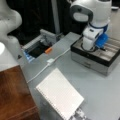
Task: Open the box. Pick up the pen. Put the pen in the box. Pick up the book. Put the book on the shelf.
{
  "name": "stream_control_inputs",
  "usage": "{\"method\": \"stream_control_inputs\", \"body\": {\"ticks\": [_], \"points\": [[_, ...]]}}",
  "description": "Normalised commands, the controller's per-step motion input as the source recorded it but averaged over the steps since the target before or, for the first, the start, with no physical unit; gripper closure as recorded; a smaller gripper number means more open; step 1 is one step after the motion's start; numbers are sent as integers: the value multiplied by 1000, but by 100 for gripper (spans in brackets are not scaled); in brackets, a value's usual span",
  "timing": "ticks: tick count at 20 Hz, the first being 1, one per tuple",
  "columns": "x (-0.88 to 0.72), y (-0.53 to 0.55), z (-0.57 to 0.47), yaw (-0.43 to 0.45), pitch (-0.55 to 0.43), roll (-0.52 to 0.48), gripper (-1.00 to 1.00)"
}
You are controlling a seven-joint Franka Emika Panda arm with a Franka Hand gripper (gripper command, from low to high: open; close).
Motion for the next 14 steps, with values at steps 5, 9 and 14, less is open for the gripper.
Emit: {"method": "stream_control_inputs", "body": {"ticks": [5,9,14], "points": [[48,-298,140,193,70,-175,-100],[54,-575,249,310,91,-212,-100],[20,-629,235,347,66,-271,-100]]}}
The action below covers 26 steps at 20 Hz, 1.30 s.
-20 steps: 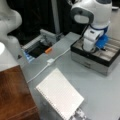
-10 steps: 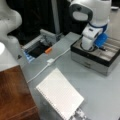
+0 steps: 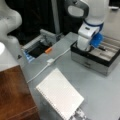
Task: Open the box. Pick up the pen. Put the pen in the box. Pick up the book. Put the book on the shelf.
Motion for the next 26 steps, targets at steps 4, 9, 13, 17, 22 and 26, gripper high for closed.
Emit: {"method": "stream_control_inputs", "body": {"ticks": [4,9,13,17,22,26], "points": [[-25,-446,175,238,35,-235,-100],[-40,-396,87,210,12,-361,-100],[-50,-465,107,129,85,-455,-100],[-3,-365,70,128,100,-474,-100],[-12,-232,-56,156,37,-480,-100],[-69,-138,-163,176,-8,-577,-100]]}}
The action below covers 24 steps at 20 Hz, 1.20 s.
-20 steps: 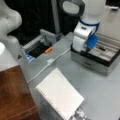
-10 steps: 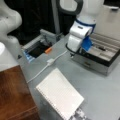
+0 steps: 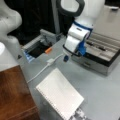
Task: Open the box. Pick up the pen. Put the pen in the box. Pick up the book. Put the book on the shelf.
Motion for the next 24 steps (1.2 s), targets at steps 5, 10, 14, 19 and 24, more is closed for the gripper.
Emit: {"method": "stream_control_inputs", "body": {"ticks": [5,10,14,19,24], "points": [[-65,-82,-222,229,-65,-613,-100],[-3,-84,-209,231,-67,-575,-100],[56,-112,-174,215,-65,-466,-100],[75,-67,-136,163,-70,-421,-100],[74,5,-148,92,-107,-379,-100]]}}
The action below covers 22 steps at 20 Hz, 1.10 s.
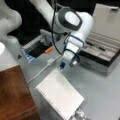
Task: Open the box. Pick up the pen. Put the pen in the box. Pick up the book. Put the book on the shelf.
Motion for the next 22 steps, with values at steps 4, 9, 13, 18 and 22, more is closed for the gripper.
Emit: {"method": "stream_control_inputs", "body": {"ticks": [4,9,13,18,22], "points": [[85,12,-201,4,-122,-357,-100],[111,64,-162,-55,-97,-350,-100],[117,108,-105,-72,-82,-346,-100],[127,127,-107,-55,-105,-346,-100],[141,104,-150,-46,-132,-377,-100]]}}
